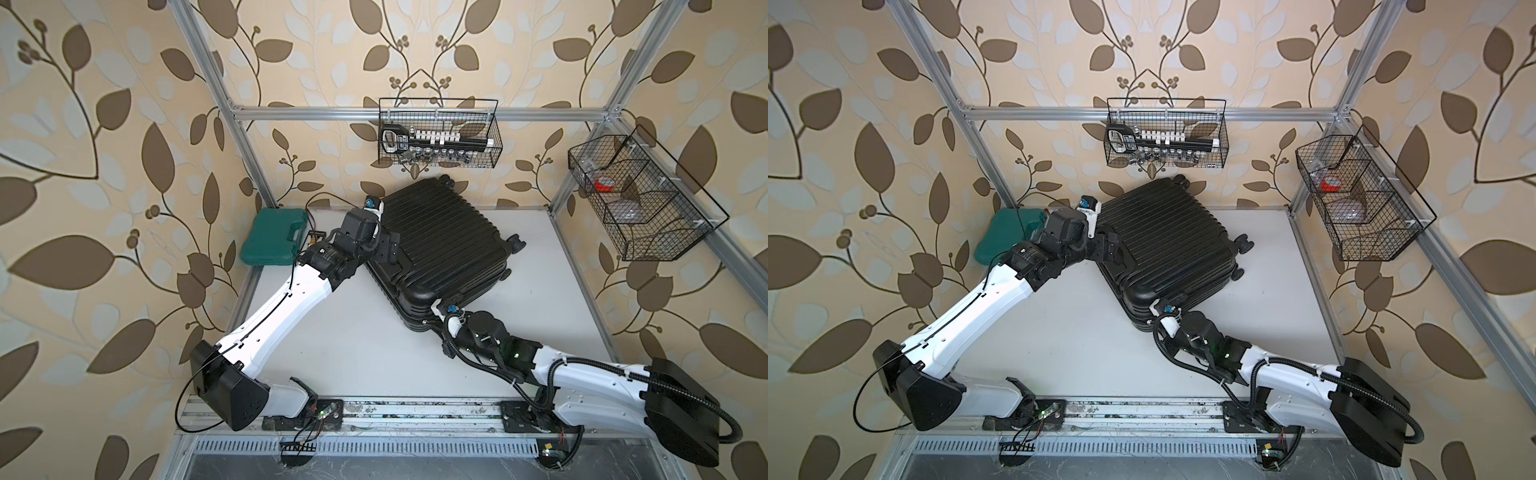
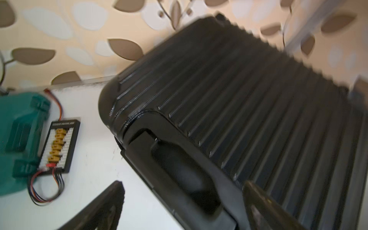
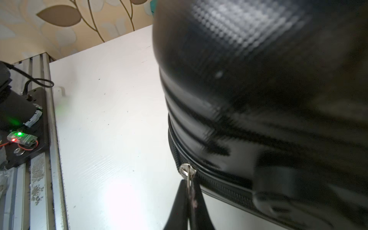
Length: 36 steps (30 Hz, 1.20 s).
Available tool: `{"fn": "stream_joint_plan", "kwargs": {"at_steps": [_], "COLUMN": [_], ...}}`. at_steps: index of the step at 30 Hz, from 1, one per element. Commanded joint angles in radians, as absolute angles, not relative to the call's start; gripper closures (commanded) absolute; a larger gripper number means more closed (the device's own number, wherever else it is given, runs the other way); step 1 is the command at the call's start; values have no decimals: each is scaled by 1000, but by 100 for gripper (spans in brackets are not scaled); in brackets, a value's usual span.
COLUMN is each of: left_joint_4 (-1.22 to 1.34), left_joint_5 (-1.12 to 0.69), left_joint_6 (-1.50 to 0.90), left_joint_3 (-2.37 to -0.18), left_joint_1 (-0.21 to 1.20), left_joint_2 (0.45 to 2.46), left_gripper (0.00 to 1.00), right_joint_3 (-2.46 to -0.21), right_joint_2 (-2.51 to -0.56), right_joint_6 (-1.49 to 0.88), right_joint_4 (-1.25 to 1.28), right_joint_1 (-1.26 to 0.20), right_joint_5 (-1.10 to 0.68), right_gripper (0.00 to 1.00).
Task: Close the suitcase zippers
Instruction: Zip the zipper on the suitcase.
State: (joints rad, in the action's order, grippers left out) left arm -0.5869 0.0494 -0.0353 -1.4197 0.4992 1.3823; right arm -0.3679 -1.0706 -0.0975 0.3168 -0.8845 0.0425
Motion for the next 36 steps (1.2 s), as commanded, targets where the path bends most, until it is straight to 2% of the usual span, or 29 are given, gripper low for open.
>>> {"fn": "stream_joint_plan", "kwargs": {"at_steps": [1,3,6,8,12,17,28,31,36], "left_joint_4": [-752,-827,-927,-943,-894,-803,-897,-943,-1109], "left_joint_5": [-295,-429,-533,-571,-596,-571,-522,-443,-188], "left_joint_6": [390,507,776,941,1077,1105,1232,1271,1314], "left_joint_3": [-1524,-1561,-1579,-1561,-1571,-1606,-1755,-1794,-1833], "left_joint_1": [373,311,299,299,299,304,354,374,442], "left_joint_2": [1426,1464,1495,1499,1532,1610,1805,1858,1917], "left_gripper": [10,10,10,10,10,10,13,14,21], "right_joint_3": [-361,-360,-353,-347,-345,-344,-340,-336,-332], "right_joint_2": [-1030,-1022,-1007,-996,-991,-994,-977,-964,-937], "right_joint_6": [-126,-133,-152,-162,-169,-179,-203,-208,-213], "right_joint_4": [367,345,328,331,328,327,317,314,291], "right_joint_1": [-833,-812,-780,-762,-755,-755,-755,-755,-755], "right_joint_5": [54,65,63,44,35,25,16,14,33], "right_gripper": [100,100,100,100,100,100,100,100,100]}}
